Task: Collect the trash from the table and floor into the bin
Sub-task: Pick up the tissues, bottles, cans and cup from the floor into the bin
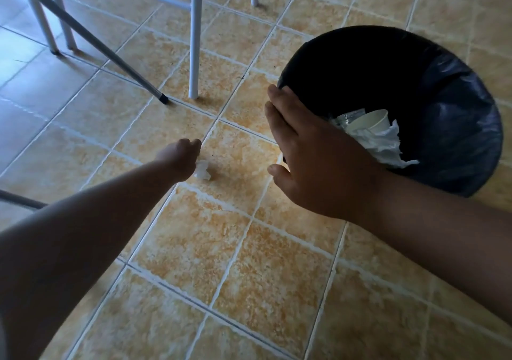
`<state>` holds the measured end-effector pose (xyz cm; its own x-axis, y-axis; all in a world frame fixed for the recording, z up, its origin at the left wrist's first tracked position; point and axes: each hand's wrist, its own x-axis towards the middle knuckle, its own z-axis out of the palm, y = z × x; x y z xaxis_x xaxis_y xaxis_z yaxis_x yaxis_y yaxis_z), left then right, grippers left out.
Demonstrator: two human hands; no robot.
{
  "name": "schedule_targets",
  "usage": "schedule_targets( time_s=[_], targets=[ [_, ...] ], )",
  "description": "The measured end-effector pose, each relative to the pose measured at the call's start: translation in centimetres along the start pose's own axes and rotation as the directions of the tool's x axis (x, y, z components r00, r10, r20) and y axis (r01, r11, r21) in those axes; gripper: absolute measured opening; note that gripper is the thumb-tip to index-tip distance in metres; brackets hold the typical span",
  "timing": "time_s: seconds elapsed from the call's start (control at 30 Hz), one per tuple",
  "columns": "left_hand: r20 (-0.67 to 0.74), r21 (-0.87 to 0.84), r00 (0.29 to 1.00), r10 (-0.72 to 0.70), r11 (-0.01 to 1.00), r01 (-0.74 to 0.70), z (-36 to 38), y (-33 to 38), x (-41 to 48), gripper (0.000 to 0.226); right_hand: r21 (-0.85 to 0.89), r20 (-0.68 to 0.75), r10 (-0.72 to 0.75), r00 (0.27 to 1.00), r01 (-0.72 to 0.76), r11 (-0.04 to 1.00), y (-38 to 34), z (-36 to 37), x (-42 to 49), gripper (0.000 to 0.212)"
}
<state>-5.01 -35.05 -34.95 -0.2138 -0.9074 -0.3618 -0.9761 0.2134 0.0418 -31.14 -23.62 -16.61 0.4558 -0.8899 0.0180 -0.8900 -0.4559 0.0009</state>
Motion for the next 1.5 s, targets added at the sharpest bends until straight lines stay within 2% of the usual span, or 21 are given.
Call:
schedule_targets(
  time_s=[0.1, 0.2, 0.27, 0.4, 0.5, 0.57, 0.7, 0.87, 1.07, 1.23, 1.33, 1.5],
  targets=[
    [-0.147, -0.103, 0.989, 0.018, 0.994, -0.033, -1.8, 0.6, 0.1, 0.030, 0.065, -0.002, 0.010, 1.000, -0.010, 0.998, 0.0, -0.2, -0.2, 0.084],
    [-0.287, -0.147, 0.951, 0.117, 0.975, -0.165, -4.8, 1.7, 0.5, 0.024, 0.169, 0.022, 0.026, 0.999, -0.030, 0.985, 0.2, -0.4, 0.0, 0.084],
    [-0.419, -0.164, 0.897, 0.143, 0.960, -0.229, -7.9, 2.9, -0.1, 0.019, 0.204, 0.018, 0.053, 0.998, -0.056, 0.977, 0.6, -1.2, -0.4, 0.085],
    [-0.638, -0.272, 0.768, 0.048, 0.920, -0.283, -14.4, 5.9, -1.9, 0.017, 0.214, -0.066, 0.108, 0.992, -0.092, 0.973, 2.8, -3.3, -2.5, 0.080],
    [-0.718, -0.363, 0.696, -0.006, 0.857, -0.367, -18.1, 8.8, -4.0, 0.016, 0.261, -0.120, 0.221, 0.968, -0.184, 0.948, 5.9, -4.2, -4.7, 0.076],
    [-0.750, -0.377, 0.661, 0.023, 0.806, -0.456, -19.6, 10.6, -5.3, 0.016, 0.245, -0.137, 0.299, 0.944, -0.260, 0.934, 8.4, -4.5, -6.3, 0.077],
    [-0.721, -0.390, 0.680, 0.135, 0.732, -0.559, -20.5, 14.1, -7.1, 0.024, 0.196, -0.126, 0.455, 0.881, -0.428, 0.882, 13.0, -4.6, -9.2, 0.076],
    [-0.606, -0.346, 0.748, 0.269, 0.758, -0.553, -19.5, 17.8, -8.2, 0.024, 0.218, 0.014, 0.576, 0.818, -0.564, 0.796, 15.8, -3.1, -10.8, 0.079],
    [-0.507, -0.301, 0.797, 0.327, 0.800, -0.520, -18.2, 19.4, -7.8, 0.015, 0.276, 0.035, 0.585, 0.811, -0.570, 0.774, 15.9, -2.1, -11.3, 0.077],
    [-0.526, -0.268, 0.781, 0.338, 0.805, -0.529, -17.7, 19.4, -7.3, 0.033, 0.290, 0.037, 0.582, 0.812, -0.566, 0.771, 16.0, -1.8, -11.5, 0.075],
    [-0.564, -0.247, 0.758, 0.328, 0.809, -0.533, -17.7, 19.1, -7.2, 0.034, 0.299, 0.044, 0.582, 0.812, -0.567, 0.767, 16.0, -1.7, -11.6, 0.075],
    [-0.605, -0.248, 0.758, 0.246, 0.846, -0.473, -17.3, 18.3, -7.1, 0.042, 0.321, 0.024, 0.575, 0.818, -0.551, 0.770, 16.1, -1.6, -11.6, 0.074]
  ],
)
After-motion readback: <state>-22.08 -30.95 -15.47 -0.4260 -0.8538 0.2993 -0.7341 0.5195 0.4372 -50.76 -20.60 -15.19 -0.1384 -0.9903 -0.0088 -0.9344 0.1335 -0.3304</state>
